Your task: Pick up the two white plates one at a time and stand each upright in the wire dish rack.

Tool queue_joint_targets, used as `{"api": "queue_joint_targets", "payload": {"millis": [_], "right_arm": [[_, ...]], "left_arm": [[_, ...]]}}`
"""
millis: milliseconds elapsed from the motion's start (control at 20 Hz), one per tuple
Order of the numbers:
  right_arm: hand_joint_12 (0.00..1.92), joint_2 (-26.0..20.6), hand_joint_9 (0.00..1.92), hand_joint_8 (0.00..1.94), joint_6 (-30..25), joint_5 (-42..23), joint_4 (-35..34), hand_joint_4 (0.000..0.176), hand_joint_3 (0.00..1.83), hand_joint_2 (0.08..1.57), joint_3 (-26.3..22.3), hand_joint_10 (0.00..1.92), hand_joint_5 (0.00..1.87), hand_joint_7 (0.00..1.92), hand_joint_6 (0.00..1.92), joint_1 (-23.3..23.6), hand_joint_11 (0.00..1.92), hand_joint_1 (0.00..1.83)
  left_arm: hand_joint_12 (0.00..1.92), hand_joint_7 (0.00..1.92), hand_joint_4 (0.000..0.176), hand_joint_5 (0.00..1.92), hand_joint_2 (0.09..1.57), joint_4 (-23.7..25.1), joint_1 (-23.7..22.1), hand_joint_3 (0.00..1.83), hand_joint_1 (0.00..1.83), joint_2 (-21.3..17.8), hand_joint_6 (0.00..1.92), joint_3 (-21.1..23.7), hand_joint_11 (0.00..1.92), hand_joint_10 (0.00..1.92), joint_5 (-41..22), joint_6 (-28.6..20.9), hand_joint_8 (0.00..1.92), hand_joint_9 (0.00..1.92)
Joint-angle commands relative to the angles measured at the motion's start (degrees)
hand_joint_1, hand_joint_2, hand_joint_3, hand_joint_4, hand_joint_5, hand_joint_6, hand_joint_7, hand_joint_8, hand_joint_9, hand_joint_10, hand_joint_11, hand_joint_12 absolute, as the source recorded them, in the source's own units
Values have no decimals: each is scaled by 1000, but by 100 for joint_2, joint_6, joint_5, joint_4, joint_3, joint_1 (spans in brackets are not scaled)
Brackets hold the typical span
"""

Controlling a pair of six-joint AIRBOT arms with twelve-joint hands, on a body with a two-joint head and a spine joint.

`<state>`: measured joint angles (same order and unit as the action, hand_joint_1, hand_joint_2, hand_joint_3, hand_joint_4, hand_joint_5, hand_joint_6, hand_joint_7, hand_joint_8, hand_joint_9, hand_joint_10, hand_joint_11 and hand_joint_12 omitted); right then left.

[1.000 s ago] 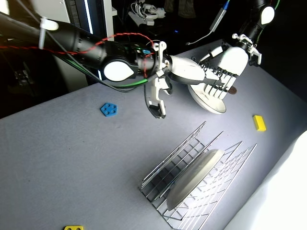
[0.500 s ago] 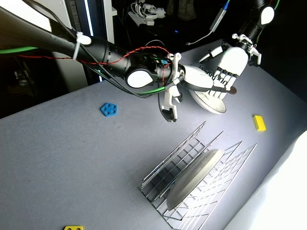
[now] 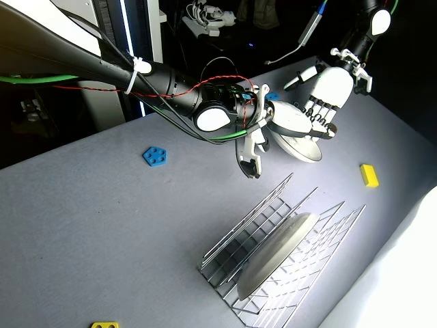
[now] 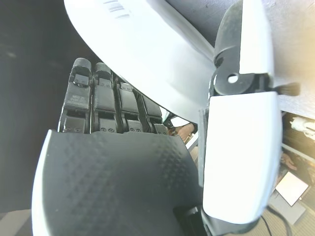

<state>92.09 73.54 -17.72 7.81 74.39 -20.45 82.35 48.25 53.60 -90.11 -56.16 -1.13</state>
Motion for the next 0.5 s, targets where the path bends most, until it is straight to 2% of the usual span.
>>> {"api": "queue_joint_targets", "payload": {"millis": [0,50,150,250,300,350,450], "right_arm": [[35,19,0,0,-15,-680,-34,0,0,873,-8,0,0,0,0,54,26,1120],[38,52,0,0,-15,-683,-85,0,0,876,-9,0,0,0,0,57,22,1109],[218,83,0,0,-14,-689,-143,0,5,883,-9,0,0,0,0,68,0,1091],[629,88,162,13,-12,-701,-143,0,10,936,-9,22,148,158,15,73,0,1155],[690,87,174,10,-12,-708,-143,0,8,944,-8,17,181,182,15,74,0,1169],[873,86,294,13,-11,-708,-143,0,0,933,-8,24,283,320,15,74,0,1159],[895,83,298,8,-6,-708,-143,0,9,953,-8,17,295,332,13,71,0,1140]], "left_arm": [[0,0,0,44,992,63,24,1,0,83,5,-11,0,0,-76,-16,0,0],[0,0,0,46,994,63,22,1,0,83,6,-11,0,0,-76,-16,0,0],[0,0,0,49,985,63,22,0,0,83,6,-15,0,0,-77,-16,0,0],[0,0,0,45,990,63,22,0,0,83,4,-15,0,0,-78,-16,0,0],[0,0,0,46,996,63,22,3,0,83,4,-15,0,0,-78,-16,0,0],[0,0,0,43,994,63,22,1,0,83,2,-14,0,0,-78,-16,0,0],[0,0,0,47,995,62,22,1,0,83,3,-13,0,0,-78,-17,0,0]]}}
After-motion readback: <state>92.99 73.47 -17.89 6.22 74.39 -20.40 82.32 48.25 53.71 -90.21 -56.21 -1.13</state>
